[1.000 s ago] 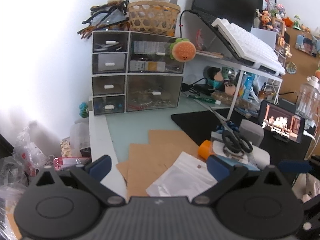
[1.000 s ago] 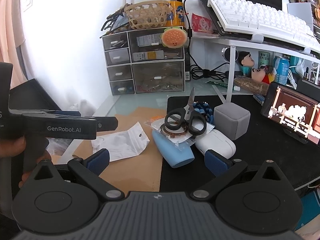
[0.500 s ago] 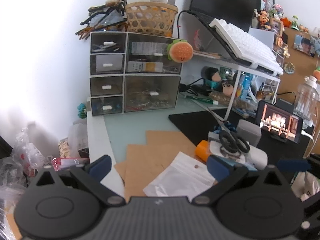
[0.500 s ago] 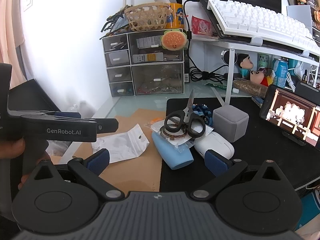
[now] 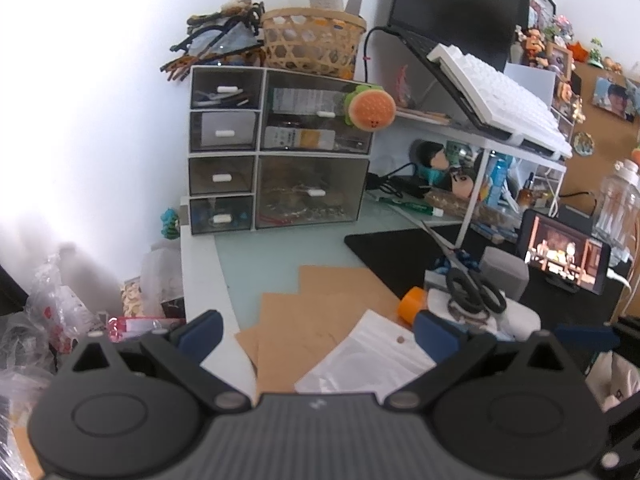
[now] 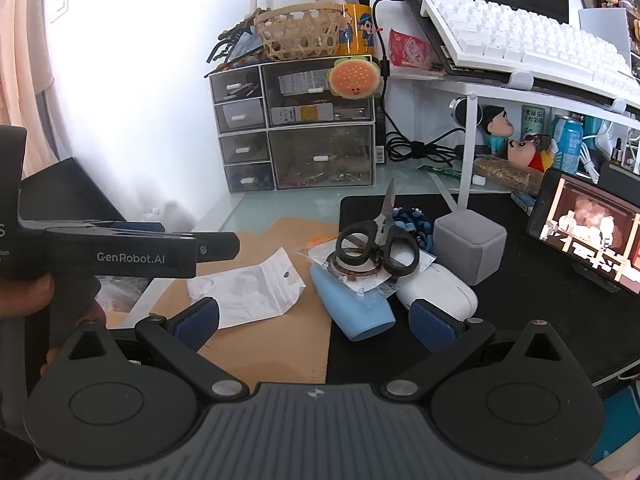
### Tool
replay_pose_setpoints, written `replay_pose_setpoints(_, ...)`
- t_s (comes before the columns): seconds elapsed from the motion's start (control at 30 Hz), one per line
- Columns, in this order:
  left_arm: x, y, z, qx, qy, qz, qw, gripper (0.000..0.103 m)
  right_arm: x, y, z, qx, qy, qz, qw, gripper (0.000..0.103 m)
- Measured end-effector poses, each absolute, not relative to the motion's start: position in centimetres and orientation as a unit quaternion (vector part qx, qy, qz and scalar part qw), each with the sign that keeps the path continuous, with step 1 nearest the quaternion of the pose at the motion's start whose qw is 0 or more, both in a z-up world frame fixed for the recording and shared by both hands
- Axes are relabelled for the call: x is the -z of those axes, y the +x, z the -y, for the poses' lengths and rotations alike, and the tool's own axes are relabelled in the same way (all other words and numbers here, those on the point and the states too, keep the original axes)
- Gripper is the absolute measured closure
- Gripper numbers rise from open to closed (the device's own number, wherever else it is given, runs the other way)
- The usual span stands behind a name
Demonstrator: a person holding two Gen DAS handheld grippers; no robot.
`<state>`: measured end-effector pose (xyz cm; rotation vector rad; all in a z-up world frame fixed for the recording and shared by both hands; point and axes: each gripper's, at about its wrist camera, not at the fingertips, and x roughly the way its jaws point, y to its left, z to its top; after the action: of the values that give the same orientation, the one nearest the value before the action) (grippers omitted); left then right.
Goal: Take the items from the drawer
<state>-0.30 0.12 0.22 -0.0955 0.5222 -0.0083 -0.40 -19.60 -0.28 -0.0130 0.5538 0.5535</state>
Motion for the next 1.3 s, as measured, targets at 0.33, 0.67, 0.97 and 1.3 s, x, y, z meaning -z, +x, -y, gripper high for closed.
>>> replay_pose_setpoints(0.33,-0.3,-0.2,0.0,0.002,-0.051,-0.25,0.967,0.0,0.4,0.4,18.7,-0.283,-0.011,-0.266,0.922,0.0)
replay_pose_setpoints(0.67,-0.2,0.7,0.7,0.0,-0.046,-0.258,0.965,0.0,0.4,1.5,18.8,-0.285,-0.003,-0.266,0.921,0.0)
replay_pose_setpoints(0.97,-0.3,1.2,1.3,-0.005,-0.043,-0.265,0.963,0.0,0.9,2.3,19.3,-0.291,0.013,-0.247,0.924,0.0)
replay_pose_setpoints(1.3,-1.3,2.3,1.7,-0.02,-0.048,-0.269,0.962,0.0,0.4,2.1,20.2,-0.289,0.023,-0.223,0.931,0.0)
